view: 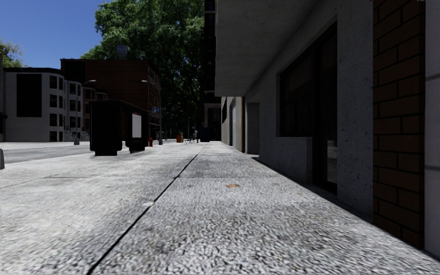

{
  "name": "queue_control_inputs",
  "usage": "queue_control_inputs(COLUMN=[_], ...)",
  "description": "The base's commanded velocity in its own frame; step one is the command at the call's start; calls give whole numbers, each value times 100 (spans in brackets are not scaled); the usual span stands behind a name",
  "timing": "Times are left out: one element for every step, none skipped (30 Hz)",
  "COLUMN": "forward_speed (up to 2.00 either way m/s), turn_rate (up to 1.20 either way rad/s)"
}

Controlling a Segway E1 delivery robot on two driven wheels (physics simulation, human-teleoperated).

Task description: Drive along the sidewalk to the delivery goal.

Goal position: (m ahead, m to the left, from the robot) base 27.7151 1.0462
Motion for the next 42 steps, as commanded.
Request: queue_control_inputs(forward_speed=[200,200,200,200,200,200,200,200,200,200,200,200,200,200,200,200,200,200,200,200,200,200,200,200,200,200,200,200,200,200,200,200,200,200,200,200,200,200,200,200,200,200], turn_rate=[0,0,0,0,0,0,0,0,0,0,0,0,0,0,0,0,0,0,0,0,0,0,0,0,0,0,0,0,0,49,98,120,120,120,120,112,34,11,3,0,0,0])
